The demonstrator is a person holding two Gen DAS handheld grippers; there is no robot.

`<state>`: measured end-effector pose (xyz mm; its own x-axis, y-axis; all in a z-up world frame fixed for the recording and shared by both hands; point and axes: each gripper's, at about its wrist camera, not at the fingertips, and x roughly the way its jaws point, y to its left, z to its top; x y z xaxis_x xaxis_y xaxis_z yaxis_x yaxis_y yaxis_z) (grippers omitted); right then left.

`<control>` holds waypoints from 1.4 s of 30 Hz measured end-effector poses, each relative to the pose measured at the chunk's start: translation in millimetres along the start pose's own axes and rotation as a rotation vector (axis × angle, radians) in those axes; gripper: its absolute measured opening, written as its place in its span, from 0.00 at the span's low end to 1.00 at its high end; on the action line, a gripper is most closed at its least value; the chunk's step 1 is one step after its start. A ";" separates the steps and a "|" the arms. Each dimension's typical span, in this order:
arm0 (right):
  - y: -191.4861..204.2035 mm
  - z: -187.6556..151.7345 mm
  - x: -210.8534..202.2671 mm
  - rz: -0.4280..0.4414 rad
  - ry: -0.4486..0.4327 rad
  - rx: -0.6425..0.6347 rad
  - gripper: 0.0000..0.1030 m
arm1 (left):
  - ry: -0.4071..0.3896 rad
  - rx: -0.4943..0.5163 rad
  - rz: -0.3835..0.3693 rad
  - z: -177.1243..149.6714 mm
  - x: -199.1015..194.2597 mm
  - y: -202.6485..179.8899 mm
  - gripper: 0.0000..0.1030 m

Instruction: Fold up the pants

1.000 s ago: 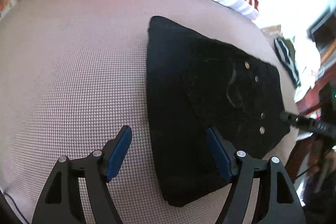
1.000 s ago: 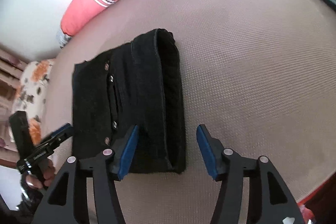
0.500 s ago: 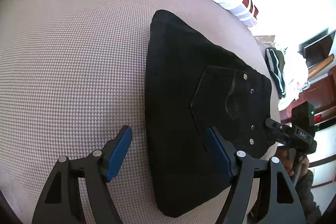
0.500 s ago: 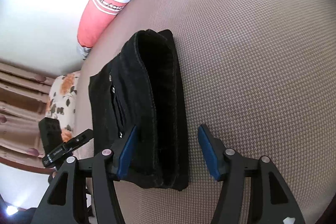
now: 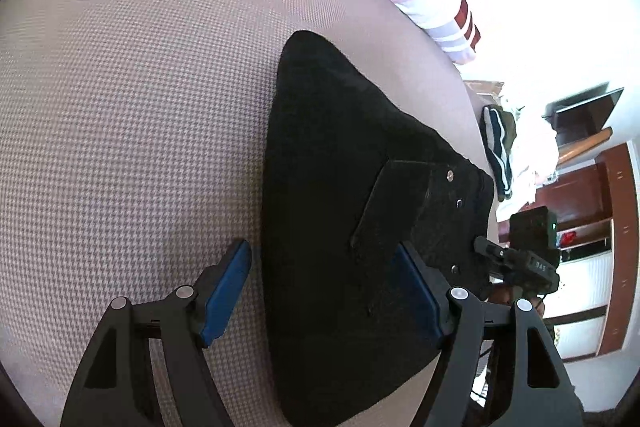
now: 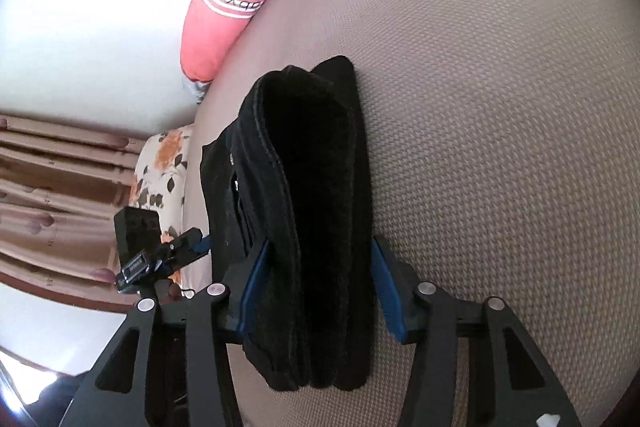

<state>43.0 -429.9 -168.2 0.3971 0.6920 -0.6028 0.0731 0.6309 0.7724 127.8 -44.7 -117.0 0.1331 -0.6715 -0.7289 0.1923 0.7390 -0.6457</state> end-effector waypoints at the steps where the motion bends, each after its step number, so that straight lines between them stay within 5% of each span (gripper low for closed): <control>1: 0.4 2.1 2.1 0.008 0.011 -0.003 0.46 | 0.000 0.006 -0.009 1.0 1.1 -0.5 0.72; 9: 4.2 14.3 18.3 0.065 0.033 -0.019 0.44 | -0.006 0.033 -0.065 0.4 6.1 -5.7 0.70; 15: 4.6 15.4 18.5 0.057 0.017 -0.015 0.37 | -0.031 0.019 -0.033 -9.3 -0.4 5.8 0.37; 18: 2.4 15.8 17.6 0.060 0.013 -0.002 0.34 | -0.025 -0.026 -0.062 -9.3 -1.6 12.6 0.35; 34: 29.1 4.3 19.5 -0.082 -0.065 -0.018 0.32 | -0.059 0.116 0.178 -14.5 9.1 -27.7 0.32; 42: 67.2 -1.1 12.2 -0.164 -0.121 -0.086 0.23 | -0.086 0.152 0.188 -17.6 -3.5 -39.0 0.16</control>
<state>51.7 -378.7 -123.9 0.4937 0.5341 -0.6863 0.0694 0.7625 0.6433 102.7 -70.2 -93.3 0.2614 -0.5297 -0.8069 0.2989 0.8393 -0.4541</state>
